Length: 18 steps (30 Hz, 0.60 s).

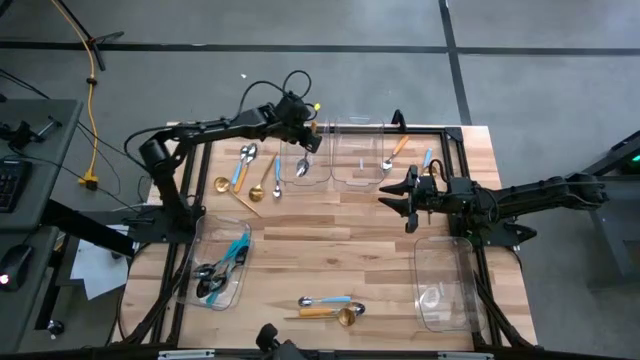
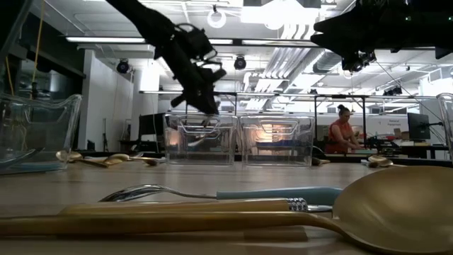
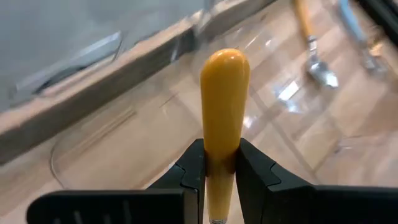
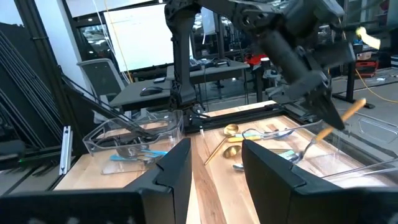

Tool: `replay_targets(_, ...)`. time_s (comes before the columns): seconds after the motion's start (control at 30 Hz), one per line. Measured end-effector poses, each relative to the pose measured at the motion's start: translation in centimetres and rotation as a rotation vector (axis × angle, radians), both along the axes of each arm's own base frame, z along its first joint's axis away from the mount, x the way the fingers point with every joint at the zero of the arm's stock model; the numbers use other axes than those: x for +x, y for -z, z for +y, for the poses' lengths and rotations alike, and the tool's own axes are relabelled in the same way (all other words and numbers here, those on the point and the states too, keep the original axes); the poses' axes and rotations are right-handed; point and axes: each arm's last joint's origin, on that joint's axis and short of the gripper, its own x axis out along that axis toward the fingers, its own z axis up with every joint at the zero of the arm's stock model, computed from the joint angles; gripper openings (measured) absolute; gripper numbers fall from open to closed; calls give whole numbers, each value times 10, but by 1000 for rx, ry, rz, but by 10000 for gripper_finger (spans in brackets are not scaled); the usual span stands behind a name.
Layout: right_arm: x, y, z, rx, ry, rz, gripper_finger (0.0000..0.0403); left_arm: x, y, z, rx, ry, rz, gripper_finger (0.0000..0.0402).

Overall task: Sort silverware by color (type)
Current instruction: Put the yellow spoon into the top left transparent bin

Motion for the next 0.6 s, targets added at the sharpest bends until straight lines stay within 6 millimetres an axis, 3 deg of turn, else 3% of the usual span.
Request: replay_targets(0.6,0,1,0,26,-2,5,126,4,55,19,-90,-57,124,55)
